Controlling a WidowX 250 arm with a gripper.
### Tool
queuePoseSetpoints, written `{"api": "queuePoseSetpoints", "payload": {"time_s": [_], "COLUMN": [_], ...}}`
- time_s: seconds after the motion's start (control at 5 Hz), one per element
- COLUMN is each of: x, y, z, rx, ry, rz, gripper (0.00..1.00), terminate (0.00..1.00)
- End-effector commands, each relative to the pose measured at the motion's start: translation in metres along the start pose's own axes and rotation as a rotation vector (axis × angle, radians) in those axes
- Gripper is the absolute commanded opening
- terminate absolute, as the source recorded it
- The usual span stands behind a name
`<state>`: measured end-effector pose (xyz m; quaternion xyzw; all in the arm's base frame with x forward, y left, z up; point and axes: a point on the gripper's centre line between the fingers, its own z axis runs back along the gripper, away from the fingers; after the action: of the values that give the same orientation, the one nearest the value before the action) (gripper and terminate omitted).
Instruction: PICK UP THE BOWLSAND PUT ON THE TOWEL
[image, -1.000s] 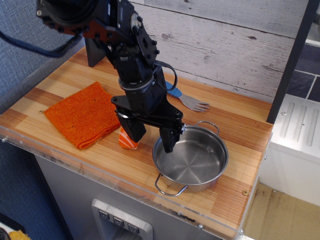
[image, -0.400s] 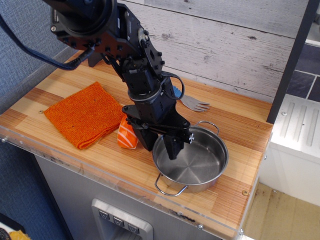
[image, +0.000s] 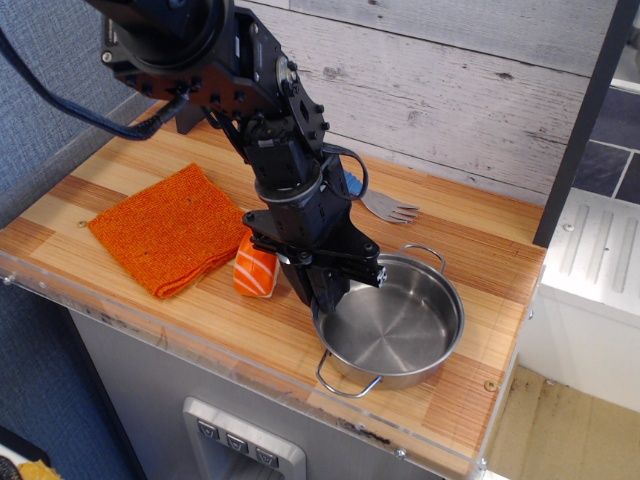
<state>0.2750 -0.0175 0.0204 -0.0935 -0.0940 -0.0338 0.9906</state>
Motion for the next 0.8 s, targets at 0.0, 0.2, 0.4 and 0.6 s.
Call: {"api": "queuePoseSetpoints", "payload": {"time_s": [0.0,0.2,0.4,0.6], "x": [0.004,0.005,0.011,0.018], "y": [-0.007,-0.006,-0.007,-0.003], "z": [0.01,0.017,0.032,0.057], "rx": [-0.007,-0.026,-0.041,-0.087], "ry": [-0.043,-0.063,-0.104,-0.178], "rz": [-0.002,0.011,0.012,0.028], "gripper": [0.0,0.0,0.0,0.0], "terminate": [0.0,0.0,0.0,0.0]}}
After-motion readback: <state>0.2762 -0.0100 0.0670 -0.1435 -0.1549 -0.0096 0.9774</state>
